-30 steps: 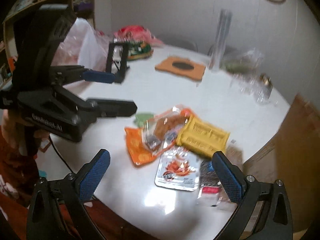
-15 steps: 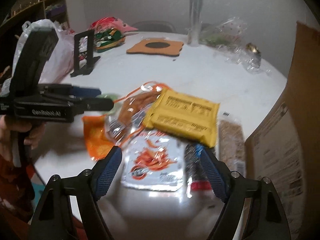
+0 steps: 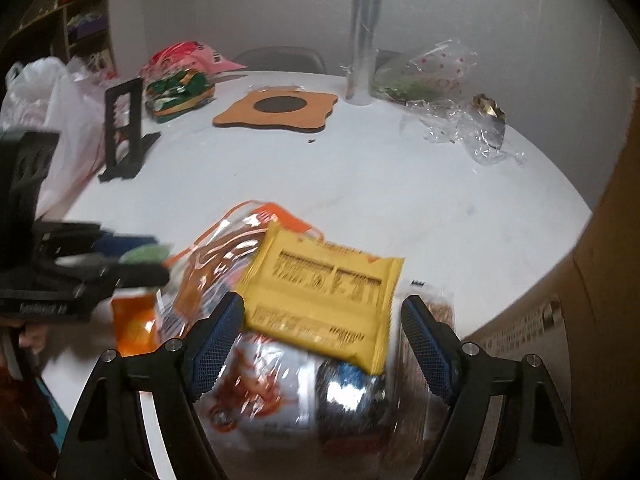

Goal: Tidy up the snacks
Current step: 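Move both tools back to the snack pile and reach the left gripper toward the green packet, then grasp the green jelly cup with the left gripper while the right gripper grasps the yellow biscuit pack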

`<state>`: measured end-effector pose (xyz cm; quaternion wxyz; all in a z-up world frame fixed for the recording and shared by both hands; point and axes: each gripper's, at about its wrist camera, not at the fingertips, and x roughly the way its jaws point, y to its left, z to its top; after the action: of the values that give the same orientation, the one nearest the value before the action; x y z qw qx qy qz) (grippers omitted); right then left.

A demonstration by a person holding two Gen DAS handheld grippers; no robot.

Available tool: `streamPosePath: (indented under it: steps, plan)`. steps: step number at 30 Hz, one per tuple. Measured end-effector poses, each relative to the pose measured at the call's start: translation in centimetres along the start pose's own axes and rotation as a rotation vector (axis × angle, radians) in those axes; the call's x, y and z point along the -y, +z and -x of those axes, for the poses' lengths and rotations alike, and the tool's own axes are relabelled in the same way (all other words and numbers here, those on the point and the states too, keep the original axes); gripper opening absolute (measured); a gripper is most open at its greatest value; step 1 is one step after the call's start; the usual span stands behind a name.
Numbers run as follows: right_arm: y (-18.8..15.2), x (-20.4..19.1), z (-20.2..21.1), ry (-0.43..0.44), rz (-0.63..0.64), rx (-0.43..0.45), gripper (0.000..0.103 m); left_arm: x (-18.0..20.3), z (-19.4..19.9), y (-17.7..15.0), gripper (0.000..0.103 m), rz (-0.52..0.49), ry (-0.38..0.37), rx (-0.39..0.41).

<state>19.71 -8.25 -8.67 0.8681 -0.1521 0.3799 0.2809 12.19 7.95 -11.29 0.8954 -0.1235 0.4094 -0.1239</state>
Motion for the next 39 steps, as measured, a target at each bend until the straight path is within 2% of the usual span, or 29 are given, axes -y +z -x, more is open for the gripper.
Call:
streamPosePath:
  steps: [6,9,17,20,23,25,32,39]
  plan:
    - [1.9,1.0,-1.6,0.033,-0.044,-0.004,0.079,-0.8,0.4,-0.2,0.034,0.035,-0.054,0.007]
    - [2.8,1.2,-2.7,0.062,-0.057,-0.006,0.079,-1.4,1.0,-0.1,0.026,0.061,-0.076,0.018]
    - [4.2,2.4,-6.3,0.178,-0.110,-0.067,0.080,-2.0,1.1,-0.2,0.026,0.081,-0.103,0.004]
    - [3.7,2.8,-6.3,0.206,-0.145,-0.079,0.080,-1.9,1.4,-0.3,0.030,0.070,-0.108,-0.005]
    - [3.1,2.8,-5.5,0.243,-0.168,-0.086,0.080,-1.3,1.7,-0.6,0.047,0.037,-0.108,-0.001]
    - [2.3,2.5,-4.5,0.257,-0.170,-0.098,0.081,-1.0,1.9,-0.9,0.048,0.018,-0.115,-0.002]
    - [-0.2,0.7,-1.8,0.304,-0.106,-0.131,0.081,-1.0,2.1,-1.6,0.048,0.006,-0.095,-0.010]
    - [-1.9,-2.7,-1.0,0.209,0.132,-0.142,0.081,-1.1,2.5,-2.1,0.048,0.006,-0.095,-0.008]
